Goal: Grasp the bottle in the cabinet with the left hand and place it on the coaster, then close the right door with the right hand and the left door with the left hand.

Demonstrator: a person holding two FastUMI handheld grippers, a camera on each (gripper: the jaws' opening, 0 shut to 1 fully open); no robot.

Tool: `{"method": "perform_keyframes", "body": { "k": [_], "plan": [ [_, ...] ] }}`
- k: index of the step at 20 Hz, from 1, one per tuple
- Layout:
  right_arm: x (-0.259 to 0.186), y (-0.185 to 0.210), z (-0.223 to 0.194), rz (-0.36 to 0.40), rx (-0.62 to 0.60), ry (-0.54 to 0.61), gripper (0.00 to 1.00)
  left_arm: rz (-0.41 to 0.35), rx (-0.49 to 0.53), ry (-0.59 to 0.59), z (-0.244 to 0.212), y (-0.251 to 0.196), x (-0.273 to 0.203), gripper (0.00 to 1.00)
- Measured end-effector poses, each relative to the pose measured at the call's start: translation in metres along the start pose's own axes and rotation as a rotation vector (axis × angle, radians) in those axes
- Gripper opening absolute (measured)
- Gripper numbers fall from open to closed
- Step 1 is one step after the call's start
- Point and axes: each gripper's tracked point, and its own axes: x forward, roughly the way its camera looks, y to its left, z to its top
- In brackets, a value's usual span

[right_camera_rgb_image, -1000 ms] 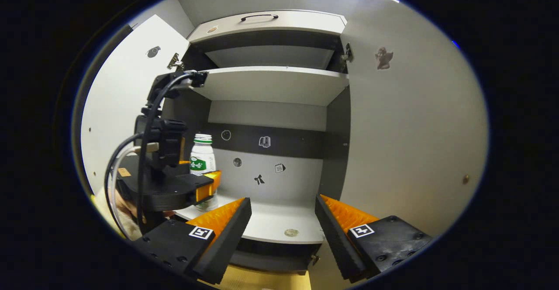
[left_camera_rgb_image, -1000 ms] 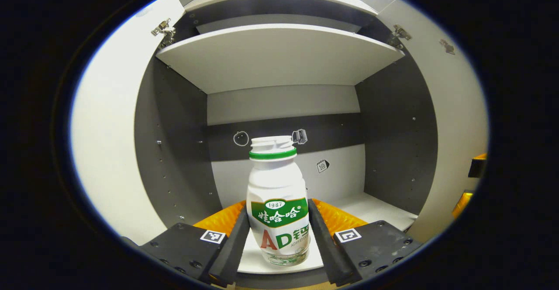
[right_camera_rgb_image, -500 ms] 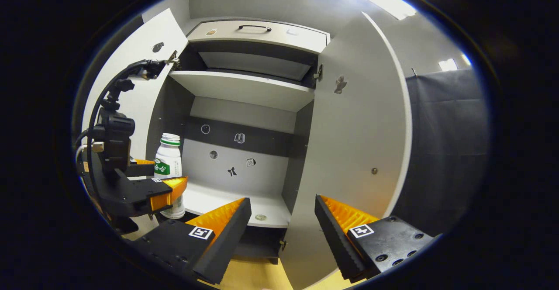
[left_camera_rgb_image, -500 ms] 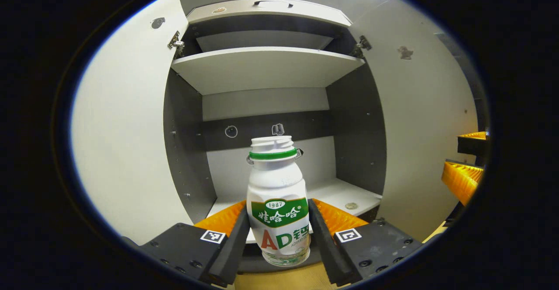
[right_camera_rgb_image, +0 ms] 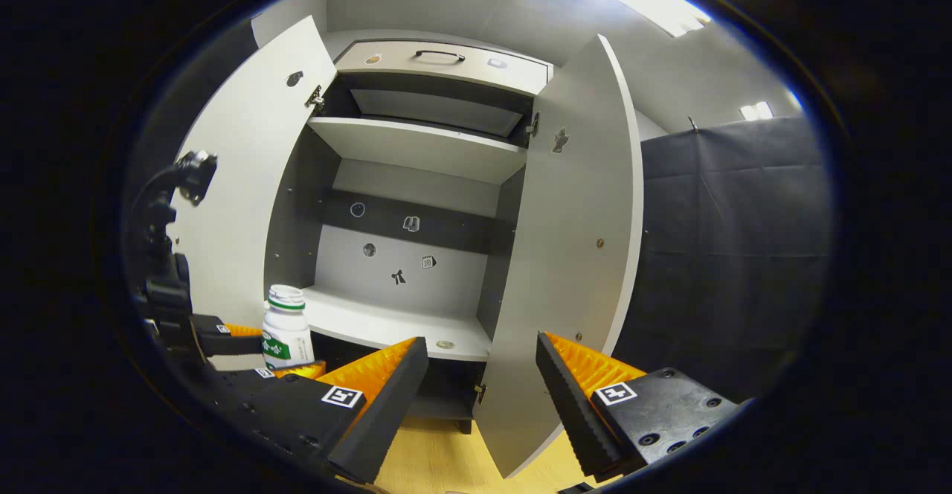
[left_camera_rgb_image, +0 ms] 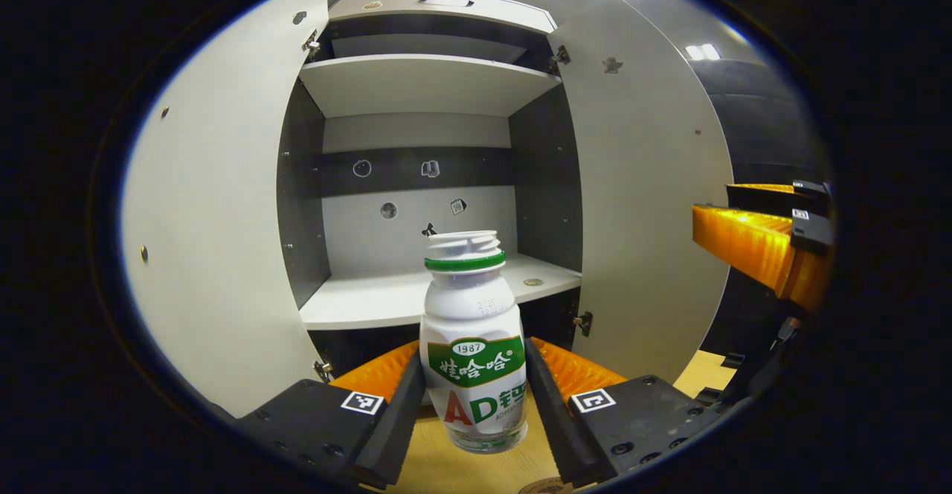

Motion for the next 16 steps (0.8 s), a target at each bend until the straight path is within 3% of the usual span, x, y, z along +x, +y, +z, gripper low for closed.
{"method": "perform_keyframes", "body": {
  "k": [7, 11, 16],
  "plan": [
    [-0.003, -0.017, -0.06, 0.052, -0.028, 0.083, 0.97, 0.06, 0.038, -0.014, -0.071, -0.034, -0.029, 0.77],
    [-0.011, -0.026, -0.095, 0.084, -0.006, 0.137, 0.97, 0.109, 0.002, 0.018, -0.119, -0.056, -0.048, 0.77],
    [-0.023, -0.04, -0.111, 0.089, -0.047, 0.118, 0.98, 0.143, -0.005, 0.022, -0.165, -0.078, -0.06, 0.77]
  ]
}}
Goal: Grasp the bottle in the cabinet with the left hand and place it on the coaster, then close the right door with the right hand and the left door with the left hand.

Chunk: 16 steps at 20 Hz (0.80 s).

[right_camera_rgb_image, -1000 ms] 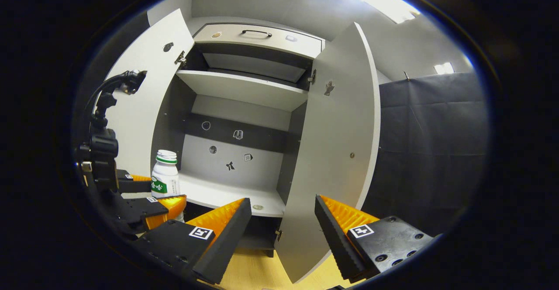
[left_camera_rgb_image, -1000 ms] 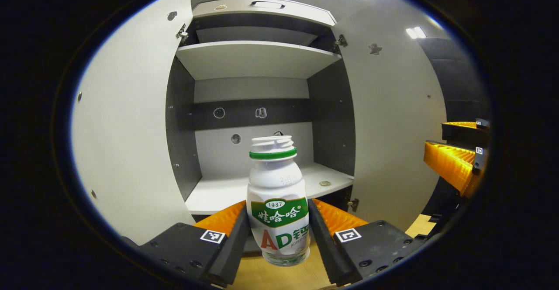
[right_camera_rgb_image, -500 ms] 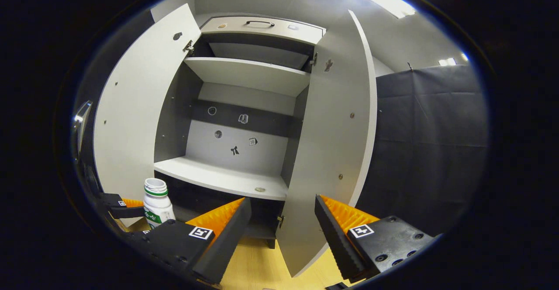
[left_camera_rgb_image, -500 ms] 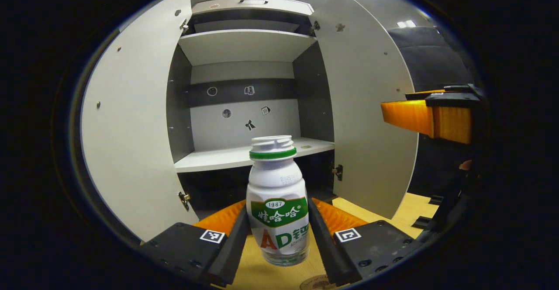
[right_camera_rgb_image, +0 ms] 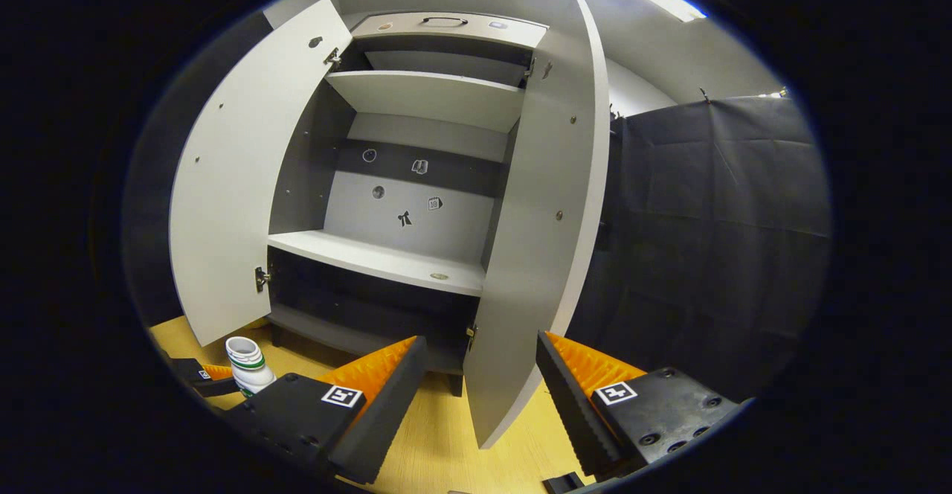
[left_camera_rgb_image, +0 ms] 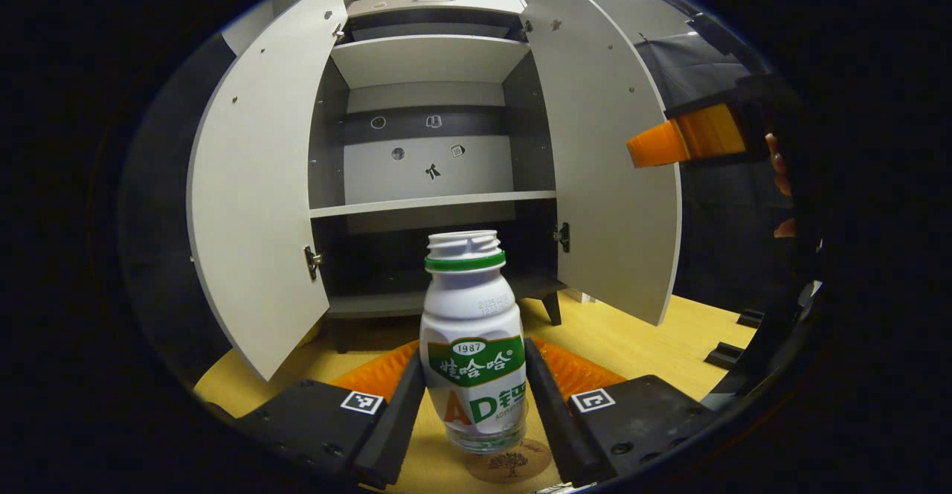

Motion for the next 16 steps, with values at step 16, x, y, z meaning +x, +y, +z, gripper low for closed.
{"method": "perform_keyframes", "body": {
  "k": [16],
  "plan": [
    [-0.002, 0.016, -0.077, 0.059, -0.069, 0.088, 0.97, 0.04, -0.013, -0.019, -0.077, -0.026, 0.0, 0.78]
  ]
}}
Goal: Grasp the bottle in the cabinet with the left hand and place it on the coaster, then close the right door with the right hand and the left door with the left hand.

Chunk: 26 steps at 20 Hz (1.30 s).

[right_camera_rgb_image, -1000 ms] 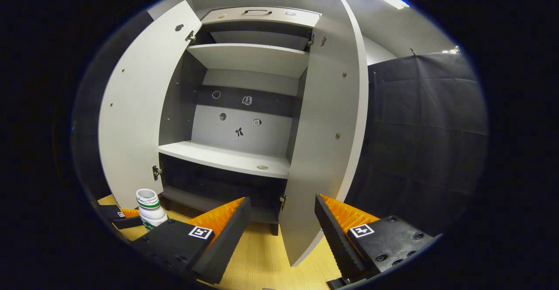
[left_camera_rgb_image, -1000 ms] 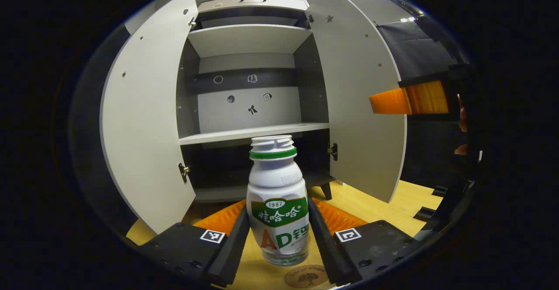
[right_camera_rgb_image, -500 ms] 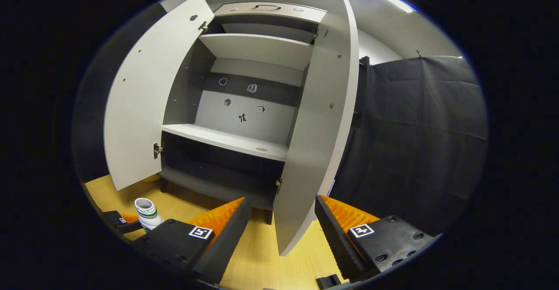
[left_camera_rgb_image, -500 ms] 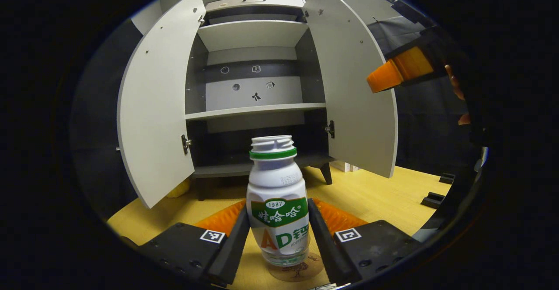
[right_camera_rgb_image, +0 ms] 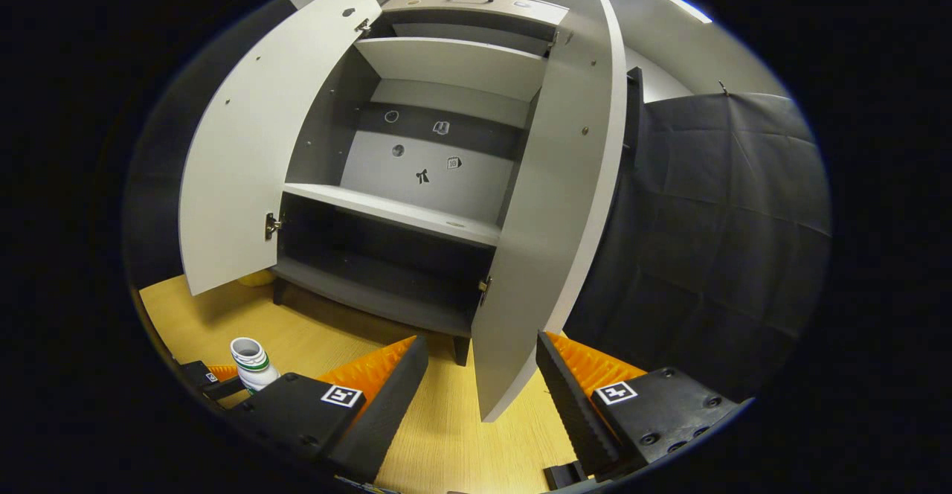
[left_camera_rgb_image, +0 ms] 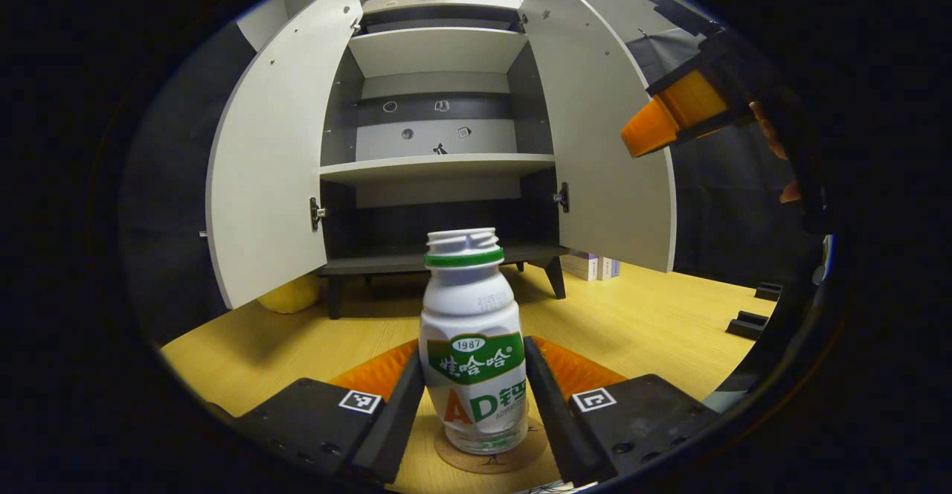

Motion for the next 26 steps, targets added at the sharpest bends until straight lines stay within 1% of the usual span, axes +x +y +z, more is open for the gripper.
{"method": "perform_keyframes", "body": {
  "k": [2, 4, 5, 7, 10, 13, 15, 17, 19, 21, 22, 23, 24, 26],
  "plan": [
    [-0.001, 0.002, 0.006, 0.012, 0.005, -0.007, 0.97, 0.019, 0.02, -0.005, 0.004, 0.001, -0.001, 0.8],
    [-0.003, 0.002, 0.015, 0.018, 0.011, -0.023, 0.98, 0.027, 0.054, -0.027, 0.018, 0.002, -0.005, 0.95],
    [-0.005, 0.001, 0.019, 0.017, 0.009, -0.029, 0.98, 0.03, 0.065, -0.03, 0.023, 0.004, 0.0, 0.96],
    [-0.009, -0.006, 0.028, 0.012, 0.006, -0.04, 0.98, 0.038, 0.061, -0.036, 0.036, 0.008, 0.004, 0.96],
    [-0.018, -0.02, 0.046, -0.01, 0.005, -0.05, 0.98, 0.033, 0.001, -0.048, 0.063, 0.013, 0.004, 0.96],
    [-0.026, -0.055, 0.068, -0.071, 0.013, -0.072, 0.97, 0.033, -0.041, -0.054, 0.095, 0.021, 0.0, 0.96],
    [-0.031, -0.081, 0.083, -0.108, 0.05, -0.08, 0.98, 0.026, -0.067, -0.058, 0.121, 0.026, -0.002, 0.96],
    [-0.037, -0.111, 0.105, -0.14, 0.097, -0.115, 0.98, 0.012, -0.086, -0.078, 0.155, 0.029, -0.003, 0.96],
    [-0.039, -0.144, 0.121, -0.183, 0.139, -0.133, 0.97, -0.004, -0.075, -0.092, 0.186, 0.031, -0.002, 0.96],
    [-0.038, -0.175, 0.132, -0.231, 0.161, -0.125, 0.98, -0.006, -0.03, -0.092, 0.211, 0.035, -0.003, 0.96],
    [-0.037, -0.186, 0.141, -0.242, 0.171, -0.134, 0.98, -0.001, -0.003, -0.096, 0.224, 0.038, -0.005, 0.96],
    [-0.035, -0.193, 0.153, -0.245, 0.188, -0.155, 0.98, 0.0, 0.022, -0.098, 0.236, 0.04, -0.006, 0.96],
    [-0.031, -0.196, 0.164, -0.236, 0.213, -0.174, 0.95, 0.001, 0.035, -0.091, 0.245, 0.042, -0.009, 0.96],
    [-0.019, -0.198, 0.174, -0.216, 0.271, -0.17, 0.98, -0.001, 0.025, -0.057, 0.256, 0.043, -0.018, 0.96]
  ]
}}
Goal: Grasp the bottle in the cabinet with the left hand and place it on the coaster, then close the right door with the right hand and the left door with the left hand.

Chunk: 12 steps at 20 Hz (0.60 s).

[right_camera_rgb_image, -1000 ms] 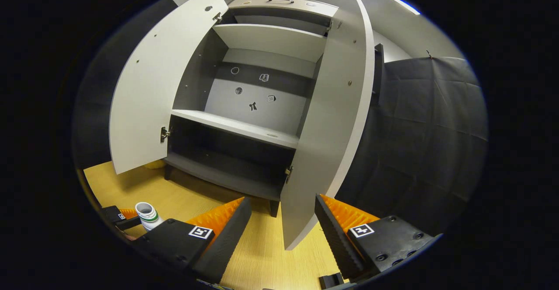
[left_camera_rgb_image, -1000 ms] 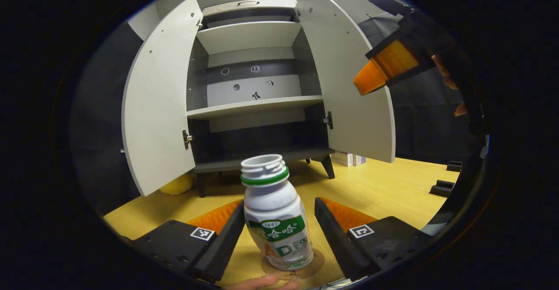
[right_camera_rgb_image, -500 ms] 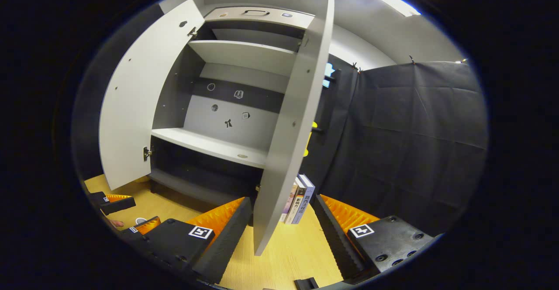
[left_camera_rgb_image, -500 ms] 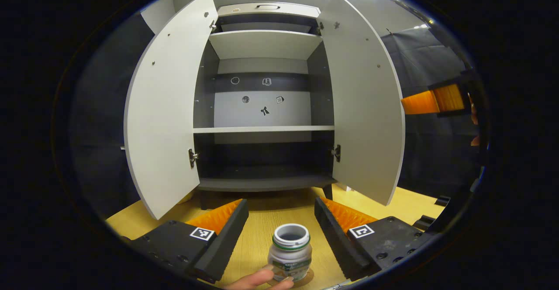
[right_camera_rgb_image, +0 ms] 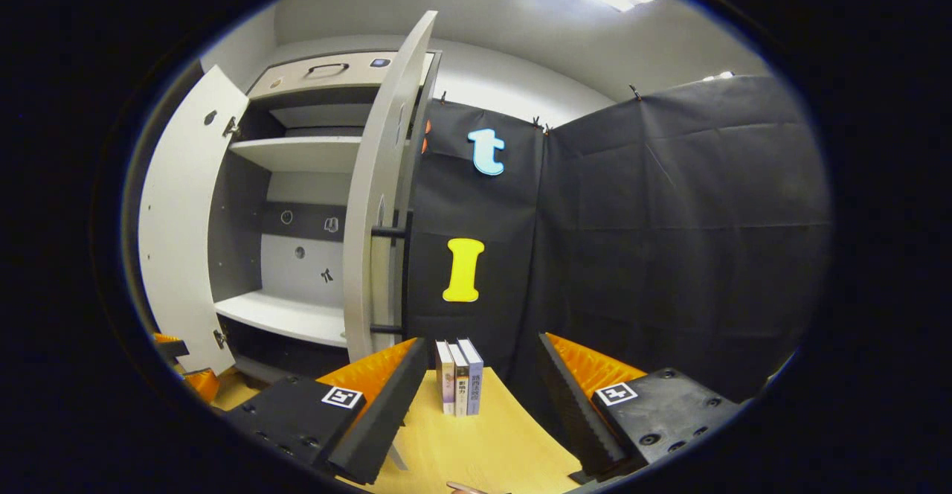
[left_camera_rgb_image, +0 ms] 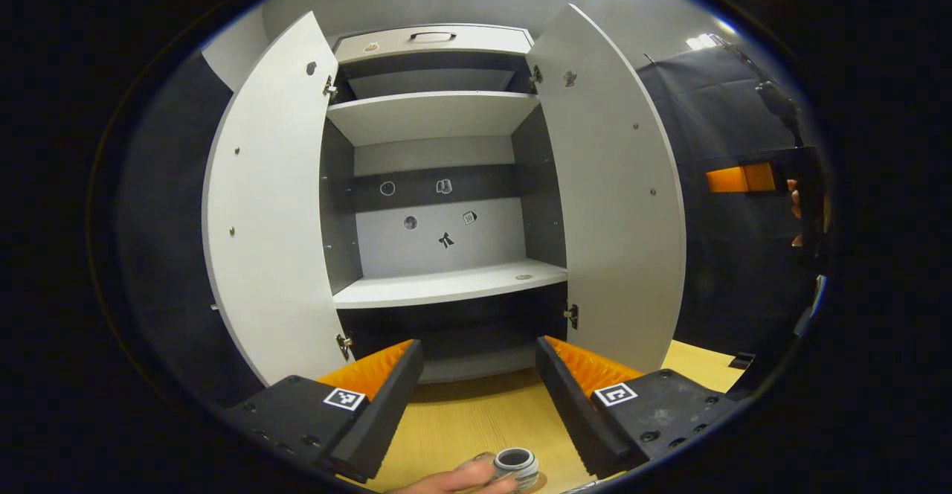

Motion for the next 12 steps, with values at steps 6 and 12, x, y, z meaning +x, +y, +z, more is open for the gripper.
{"method": "perform_keyframes", "body": {
  "k": [6, 12],
  "plan": [
    [0.027, 0.026, 0.008, 0.09, 0.062, 0.027, 0.98, 0.046, 0.03, 0.013, 0.031, 0.011, -0.031, 0.96],
    [0.029, 0.046, 0.011, 0.162, -0.031, 0.016, 0.95, 0.163, -0.052, 0.066, 0.021, 0.051, -0.06, 0.96]
  ]
}}
